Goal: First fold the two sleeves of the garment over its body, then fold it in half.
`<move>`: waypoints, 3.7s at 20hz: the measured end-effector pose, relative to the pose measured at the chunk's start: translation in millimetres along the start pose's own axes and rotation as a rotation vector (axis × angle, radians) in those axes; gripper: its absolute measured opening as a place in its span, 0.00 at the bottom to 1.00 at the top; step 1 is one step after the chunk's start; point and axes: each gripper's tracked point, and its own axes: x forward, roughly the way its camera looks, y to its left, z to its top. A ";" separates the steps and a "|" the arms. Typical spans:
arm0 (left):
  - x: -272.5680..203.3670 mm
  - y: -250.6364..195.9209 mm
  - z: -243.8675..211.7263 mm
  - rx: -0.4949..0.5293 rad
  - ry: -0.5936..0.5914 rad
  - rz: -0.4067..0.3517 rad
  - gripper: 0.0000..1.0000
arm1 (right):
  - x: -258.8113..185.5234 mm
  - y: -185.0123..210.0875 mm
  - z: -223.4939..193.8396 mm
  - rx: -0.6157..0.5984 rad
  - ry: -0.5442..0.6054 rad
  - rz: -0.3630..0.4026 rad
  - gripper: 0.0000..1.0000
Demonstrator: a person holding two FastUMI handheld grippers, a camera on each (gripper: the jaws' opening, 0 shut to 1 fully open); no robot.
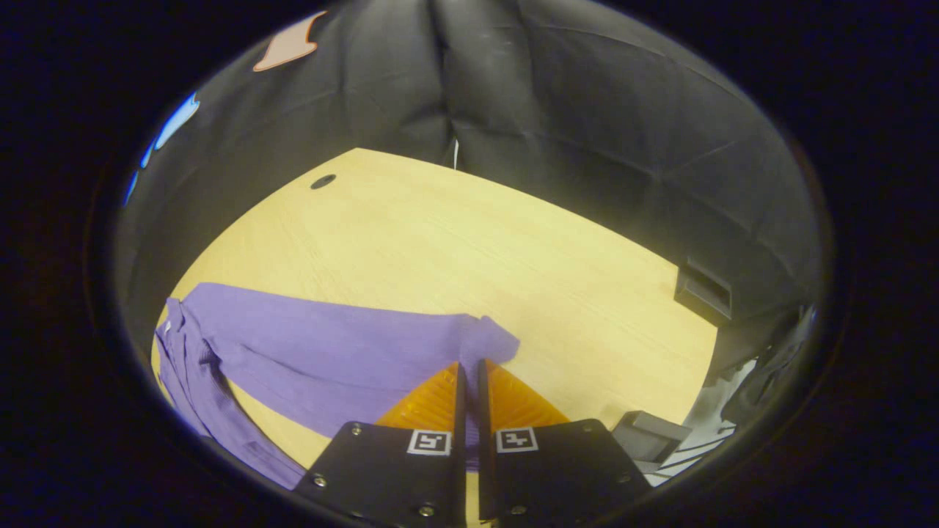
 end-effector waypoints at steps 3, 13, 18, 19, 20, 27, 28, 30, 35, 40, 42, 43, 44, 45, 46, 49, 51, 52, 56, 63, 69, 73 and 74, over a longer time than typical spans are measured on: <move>0.4 -0.4 -1.0 -0.003 0.002 -0.003 0.94 | -2.4 7.9 1.4 0.068 0.008 0.059 0.01; 12.8 -16.6 -5.7 -0.008 0.016 -0.045 0.94 | -54.2 70.7 34.3 0.225 -0.031 0.362 0.01; 16.0 -17.4 -7.0 -0.004 0.017 -0.052 0.94 | -84.4 127.4 50.4 0.215 -0.037 0.509 0.01; 15.9 -15.2 -7.9 0.000 0.018 -0.048 0.94 | -91.0 139.1 53.4 0.208 -0.038 0.535 0.01; 15.6 -11.9 -9.0 0.001 0.019 -0.045 0.94 | -93.8 149.6 53.8 0.194 -0.034 0.561 0.01; 7.6 16.2 -20.8 -0.009 0.035 0.018 0.94 | -127.1 245.5 67.9 0.096 -0.051 0.713 0.01; 4.9 20.5 -22.1 -0.006 0.036 0.030 0.95 | -131.3 260.0 69.9 0.082 -0.053 0.736 0.01; -0.1 28.4 -25.3 -0.005 0.042 0.049 0.95 | -138.8 289.8 71.3 0.046 -0.058 0.777 0.01; -10.9 46.9 -33.8 -0.003 0.063 0.106 0.94 | -160.4 356.8 67.6 -0.038 -0.058 0.882 0.01; -21.1 65.9 -39.4 -0.002 0.080 0.159 0.94 | -170.1 421.7 39.8 -0.129 -0.005 0.971 0.01; -24.8 71.7 -42.1 0.002 0.090 0.173 0.96 | -174.8 445.3 22.9 -0.152 0.027 0.996 0.01; -26.4 76.8 -43.9 0.002 0.094 0.180 0.96 | -175.8 456.8 13.5 -0.168 0.041 1.006 0.01; -27.9 80.9 -45.7 -0.001 0.096 0.190 0.96 | -176.3 466.9 4.7 -0.187 0.055 1.015 0.01; -28.6 84.7 -47.4 -0.005 0.100 0.199 0.96 | -177.1 476.2 -4.2 -0.207 0.067 1.023 0.01; -29.4 88.2 -48.1 -0.011 0.103 0.207 0.95 | -178.2 483.7 -13.6 -0.225 0.082 1.032 0.01; -31.6 100.2 -60.4 -0.020 0.120 0.227 0.95 | -183.9 513.9 -46.4 -0.289 0.115 1.050 0.01; -34.3 106.2 -65.5 -0.017 0.131 0.238 0.94 | -182.8 528.4 -69.4 -0.345 0.132 1.051 0.01; -35.5 108.3 -67.7 -0.016 0.137 0.241 0.94 | -181.1 534.2 -79.7 -0.374 0.139 1.045 0.01; -42.5 120.2 -78.4 -0.012 0.158 0.249 0.94 | -173.9 553.2 -117.8 -0.432 0.189 1.034 0.01; -49.0 134.0 -90.6 -0.032 0.189 0.274 0.94 | -159.7 562.3 -148.4 -0.490 0.233 0.983 0.01; -54.7 141.0 -101.6 -0.041 0.201 0.266 0.94 | -160.0 562.4 -150.7 -0.547 0.193 0.956 0.04; -54.1 142.1 -102.9 -0.046 0.204 0.265 0.94 | -164.7 562.6 -154.5 -0.571 0.201 0.972 0.30; -53.6 143.1 -103.9 -0.046 0.203 0.268 0.94 | -168.3 563.5 -154.7 -0.578 0.201 0.973 0.24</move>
